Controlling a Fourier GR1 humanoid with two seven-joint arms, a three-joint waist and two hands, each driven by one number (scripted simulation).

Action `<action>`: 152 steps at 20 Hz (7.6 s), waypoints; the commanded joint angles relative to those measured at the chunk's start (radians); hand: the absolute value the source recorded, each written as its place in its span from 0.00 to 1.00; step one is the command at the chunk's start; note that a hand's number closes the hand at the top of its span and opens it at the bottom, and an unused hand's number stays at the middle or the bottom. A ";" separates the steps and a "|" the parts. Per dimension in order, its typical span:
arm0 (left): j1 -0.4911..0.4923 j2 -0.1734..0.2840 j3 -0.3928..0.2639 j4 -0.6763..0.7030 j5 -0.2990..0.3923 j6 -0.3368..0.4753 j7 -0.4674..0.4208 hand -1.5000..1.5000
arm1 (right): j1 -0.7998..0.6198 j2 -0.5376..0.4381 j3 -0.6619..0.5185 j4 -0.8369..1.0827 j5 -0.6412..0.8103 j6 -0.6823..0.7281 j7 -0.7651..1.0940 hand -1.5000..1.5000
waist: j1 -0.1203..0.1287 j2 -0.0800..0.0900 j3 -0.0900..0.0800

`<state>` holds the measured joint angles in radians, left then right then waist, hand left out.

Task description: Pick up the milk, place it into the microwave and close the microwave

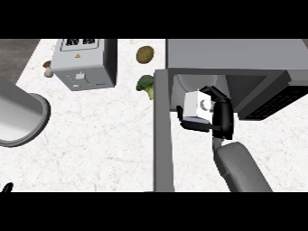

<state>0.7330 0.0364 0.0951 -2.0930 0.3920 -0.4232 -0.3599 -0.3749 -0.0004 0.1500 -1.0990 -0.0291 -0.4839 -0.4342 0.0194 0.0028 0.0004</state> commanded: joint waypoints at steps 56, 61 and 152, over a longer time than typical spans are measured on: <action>-0.173 0.047 0.051 0.158 -0.015 -0.094 -0.009 0.00 | -0.523 -0.290 -0.210 1.095 0.135 -0.710 -0.118 0.00 | 0.150 0.092 -0.009; -0.196 0.049 0.057 0.159 -0.032 -0.080 -0.009 0.00 | -0.518 -0.289 -0.140 1.097 0.213 -0.755 0.034 0.00 | 0.167 0.090 -0.004; -0.749 -0.031 -0.449 0.708 -0.669 0.054 0.141 1.00 | 0.529 -0.376 -0.402 0.224 -0.223 0.766 -0.553 0.00 | -0.039 0.000 0.001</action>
<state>0.0621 0.0077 -0.2961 -1.4748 -0.2249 -0.3303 -0.2794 0.1324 -0.3504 -0.2393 -0.9078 -0.2431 0.2074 -0.9313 -0.0134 0.0013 0.0001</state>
